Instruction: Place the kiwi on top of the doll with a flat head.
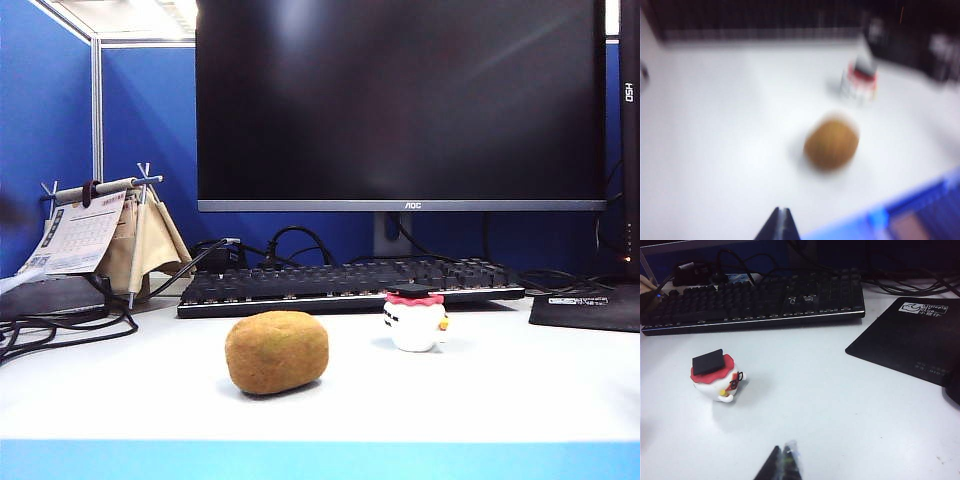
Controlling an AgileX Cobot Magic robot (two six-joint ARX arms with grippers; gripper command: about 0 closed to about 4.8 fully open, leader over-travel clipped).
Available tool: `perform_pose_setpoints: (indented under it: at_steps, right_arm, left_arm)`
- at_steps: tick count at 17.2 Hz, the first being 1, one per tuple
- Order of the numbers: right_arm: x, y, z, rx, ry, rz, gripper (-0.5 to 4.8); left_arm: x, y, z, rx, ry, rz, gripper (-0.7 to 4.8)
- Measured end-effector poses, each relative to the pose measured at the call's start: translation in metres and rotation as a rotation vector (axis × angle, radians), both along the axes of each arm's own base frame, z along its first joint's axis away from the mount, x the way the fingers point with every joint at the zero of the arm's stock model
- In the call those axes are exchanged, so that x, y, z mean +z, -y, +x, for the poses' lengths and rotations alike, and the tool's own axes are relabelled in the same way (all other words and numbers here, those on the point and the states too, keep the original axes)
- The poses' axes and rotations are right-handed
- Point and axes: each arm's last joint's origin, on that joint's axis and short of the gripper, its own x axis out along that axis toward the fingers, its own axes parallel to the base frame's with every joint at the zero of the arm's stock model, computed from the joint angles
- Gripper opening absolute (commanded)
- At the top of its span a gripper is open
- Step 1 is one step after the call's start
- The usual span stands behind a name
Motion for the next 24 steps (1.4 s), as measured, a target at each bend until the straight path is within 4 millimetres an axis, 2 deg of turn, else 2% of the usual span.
perform_pose_setpoints:
  at_steps: [2, 4, 8, 9, 10, 11, 13, 14, 16, 19, 21, 23, 24]
  right_arm:
    - [0.0, 0.0, 0.0, 0.0, 0.0, 0.0, -0.05]
    - [0.0, 0.0, 0.0, 0.0, 0.0, 0.0, -0.05]
    - [0.0, 0.0, 0.0, 0.001, 0.0, 0.0, 0.07]
    - [0.0, -0.001, 0.0, 0.019, -0.001, 0.004, 1.0]
    - [0.0, -0.002, 0.0, 0.059, -0.001, 0.011, 1.88]
    - [0.002, -0.003, -0.001, 0.102, 0.015, 0.031, 2.09]
    - [0.013, -0.004, 0.0, 0.11, 0.088, 0.109, 2.11]
    - [0.024, -0.003, -0.001, 0.095, 0.152, 0.143, 2.11]
    - [0.029, -0.002, -0.002, 0.092, 0.183, 0.163, 2.12]
    - [0.021, -0.003, -0.001, 0.092, 0.102, 0.141, 2.12]
    - [0.017, -0.003, -0.001, 0.091, 0.071, 0.132, 2.12]
    - [0.017, -0.003, -0.002, 0.09, 0.068, 0.131, 2.36]
    - [0.017, -0.003, -0.002, 0.093, 0.067, 0.131, 2.36]
  left_arm:
    - [-0.007, -0.001, -0.002, -0.029, -0.057, 0.048, 0.13]
    - [-0.01, -0.001, -0.004, -0.072, -0.088, 0.057, 0.93]
    - [-0.009, 0.001, -0.005, -0.127, -0.142, -0.011, 0.95]
    - [-0.009, 0.002, -0.006, -0.173, -0.161, -0.028, 1.5]
    - [-0.007, 0.004, -0.007, -0.205, -0.183, -0.077, 2.55]
    - [-0.001, 0.006, -0.006, -0.221, -0.215, -0.199, 3.03]
    - [0.014, 0.01, -0.005, -0.267, -0.176, -0.373, 3.22]
    - [0.025, 0.01, -0.005, -0.269, -0.157, -0.427, 3.65]
    - [0.04, 0.011, -0.003, -0.247, -0.155, -0.424, 3.78]
    - [0.072, 0.022, 0.006, -0.283, -0.221, -0.178, 4.46]
    - [0.096, 0.037, 0.018, -0.324, -0.233, 0.022, 4.73]
    - [0.116, 0.06, 0.038, -0.398, -0.269, 0.282, 4.79]
    - [0.117, 0.067, 0.045, -0.415, -0.273, 0.37, 4.79]
